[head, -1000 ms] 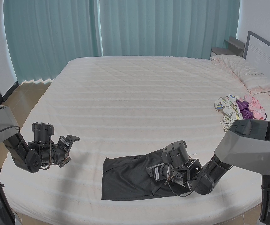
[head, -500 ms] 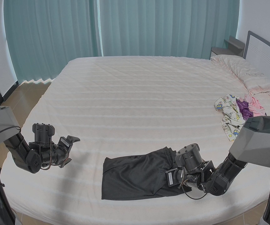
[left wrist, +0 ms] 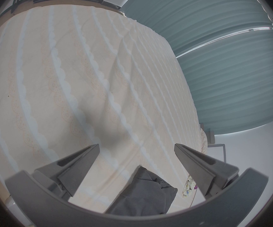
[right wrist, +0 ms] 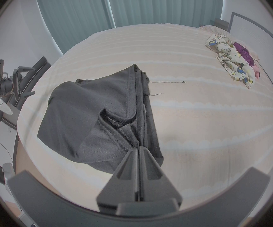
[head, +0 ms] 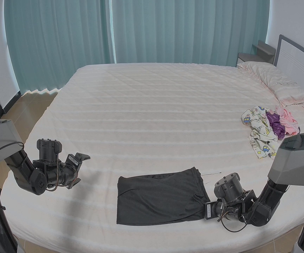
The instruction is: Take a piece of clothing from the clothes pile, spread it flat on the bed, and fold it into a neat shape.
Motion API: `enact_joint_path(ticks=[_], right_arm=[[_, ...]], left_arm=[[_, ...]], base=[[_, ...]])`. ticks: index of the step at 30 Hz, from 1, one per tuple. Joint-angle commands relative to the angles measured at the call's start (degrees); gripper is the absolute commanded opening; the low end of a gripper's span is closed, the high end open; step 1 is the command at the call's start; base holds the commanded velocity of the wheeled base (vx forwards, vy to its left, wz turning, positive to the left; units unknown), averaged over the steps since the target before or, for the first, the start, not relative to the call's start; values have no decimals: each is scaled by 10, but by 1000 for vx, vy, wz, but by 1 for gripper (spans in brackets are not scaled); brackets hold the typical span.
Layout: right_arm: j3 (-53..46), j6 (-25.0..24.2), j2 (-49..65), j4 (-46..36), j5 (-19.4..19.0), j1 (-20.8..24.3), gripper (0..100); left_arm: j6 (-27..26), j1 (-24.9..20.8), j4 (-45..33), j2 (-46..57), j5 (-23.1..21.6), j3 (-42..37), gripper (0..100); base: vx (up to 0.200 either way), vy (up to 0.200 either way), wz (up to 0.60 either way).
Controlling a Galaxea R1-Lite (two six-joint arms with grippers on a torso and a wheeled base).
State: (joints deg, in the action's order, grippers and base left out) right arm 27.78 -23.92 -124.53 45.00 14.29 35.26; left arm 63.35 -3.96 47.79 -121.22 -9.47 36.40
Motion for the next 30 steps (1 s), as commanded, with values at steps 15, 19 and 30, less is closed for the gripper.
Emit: enact_joint_path(ticks=[15, 19, 30], right_arm=[[-43, 2, 45, 97, -48, -98, 100], [-26, 4, 59, 98, -66, -130, 100], [28, -29, 7, 91, -73, -40, 100]], left_arm=[[0, 0, -1, -2, 0, 2, 100], [0, 0, -1, -3, 0, 3, 100], [0, 0, 0, -9, 0, 4, 100]], base=[[0, 0, 0], [0, 0, 0], [0, 0, 0]])
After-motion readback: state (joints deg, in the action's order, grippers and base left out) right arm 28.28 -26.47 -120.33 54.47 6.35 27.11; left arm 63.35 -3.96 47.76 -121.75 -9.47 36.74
